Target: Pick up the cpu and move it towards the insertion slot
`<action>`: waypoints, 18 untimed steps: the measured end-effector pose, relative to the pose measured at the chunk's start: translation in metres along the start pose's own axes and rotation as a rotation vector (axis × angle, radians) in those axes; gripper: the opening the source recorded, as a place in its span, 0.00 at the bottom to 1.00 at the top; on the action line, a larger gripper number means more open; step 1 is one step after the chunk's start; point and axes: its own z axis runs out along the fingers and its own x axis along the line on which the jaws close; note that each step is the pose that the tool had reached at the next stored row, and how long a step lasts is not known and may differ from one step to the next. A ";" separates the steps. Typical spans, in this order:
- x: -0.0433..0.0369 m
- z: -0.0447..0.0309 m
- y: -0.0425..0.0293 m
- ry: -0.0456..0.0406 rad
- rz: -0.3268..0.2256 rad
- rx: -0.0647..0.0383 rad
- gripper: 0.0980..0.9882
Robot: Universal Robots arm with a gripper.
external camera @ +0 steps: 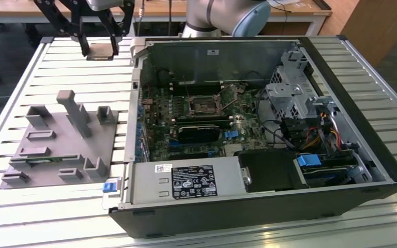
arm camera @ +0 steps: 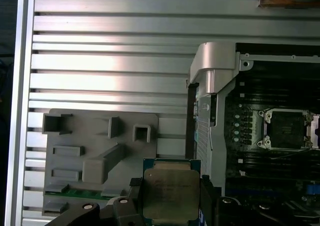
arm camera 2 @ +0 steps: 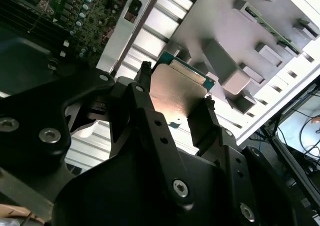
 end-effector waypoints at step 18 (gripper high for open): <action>-0.0422 -0.0011 -0.0001 -0.0324 -0.001 0.001 0.50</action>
